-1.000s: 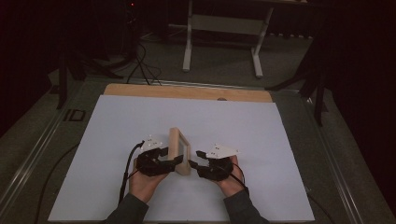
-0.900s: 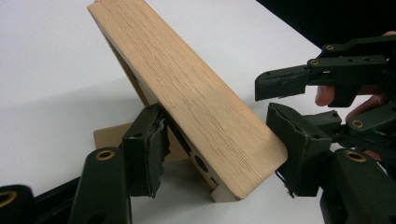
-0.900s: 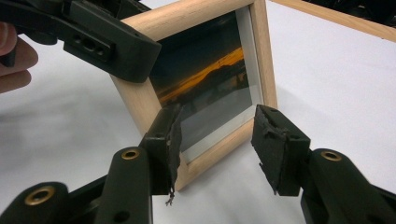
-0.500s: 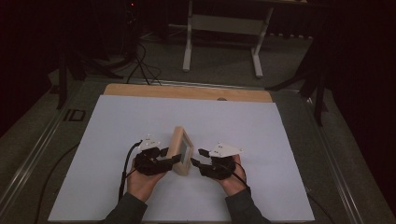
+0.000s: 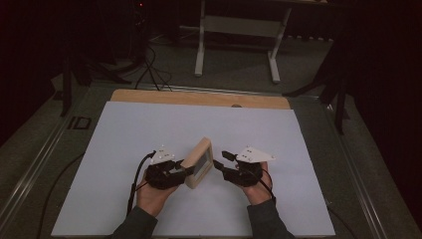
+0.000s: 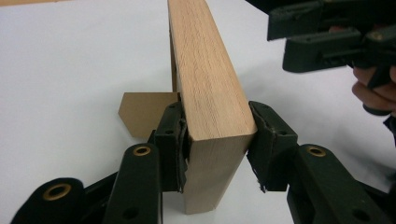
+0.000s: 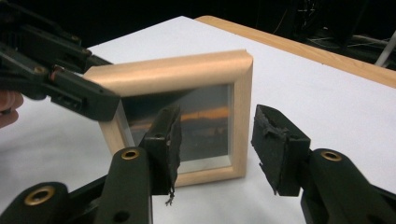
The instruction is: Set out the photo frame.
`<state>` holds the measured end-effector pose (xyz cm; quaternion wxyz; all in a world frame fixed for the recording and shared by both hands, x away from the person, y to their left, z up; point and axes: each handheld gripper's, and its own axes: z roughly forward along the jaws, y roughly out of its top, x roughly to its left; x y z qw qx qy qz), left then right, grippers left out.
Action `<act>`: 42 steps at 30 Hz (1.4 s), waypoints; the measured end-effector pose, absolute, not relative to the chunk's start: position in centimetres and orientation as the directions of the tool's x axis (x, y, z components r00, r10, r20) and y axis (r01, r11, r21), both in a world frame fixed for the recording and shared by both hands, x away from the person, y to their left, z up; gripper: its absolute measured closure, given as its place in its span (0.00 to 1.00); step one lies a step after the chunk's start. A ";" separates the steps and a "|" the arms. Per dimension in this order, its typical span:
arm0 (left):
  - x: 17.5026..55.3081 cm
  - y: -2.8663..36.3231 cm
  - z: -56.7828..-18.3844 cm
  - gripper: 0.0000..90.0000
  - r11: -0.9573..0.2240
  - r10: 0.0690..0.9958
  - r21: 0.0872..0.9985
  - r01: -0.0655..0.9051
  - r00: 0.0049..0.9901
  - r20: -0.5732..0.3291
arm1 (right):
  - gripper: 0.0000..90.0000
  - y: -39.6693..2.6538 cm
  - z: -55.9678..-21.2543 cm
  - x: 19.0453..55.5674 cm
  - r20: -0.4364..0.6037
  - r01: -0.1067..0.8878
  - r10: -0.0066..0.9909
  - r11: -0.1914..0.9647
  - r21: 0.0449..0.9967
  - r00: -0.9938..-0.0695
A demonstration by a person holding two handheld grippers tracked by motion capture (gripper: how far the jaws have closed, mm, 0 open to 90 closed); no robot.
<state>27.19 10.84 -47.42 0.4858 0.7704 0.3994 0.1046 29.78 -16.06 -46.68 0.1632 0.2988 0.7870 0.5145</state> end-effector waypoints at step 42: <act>24.5 7.8 -47.4 0.67 -0.429 0.488 0.860 0.274 0.872 -0.034 | 1.00 -17.1 -46.1 29.5 0.000 0.273 0.715 0.266 0.925 -0.699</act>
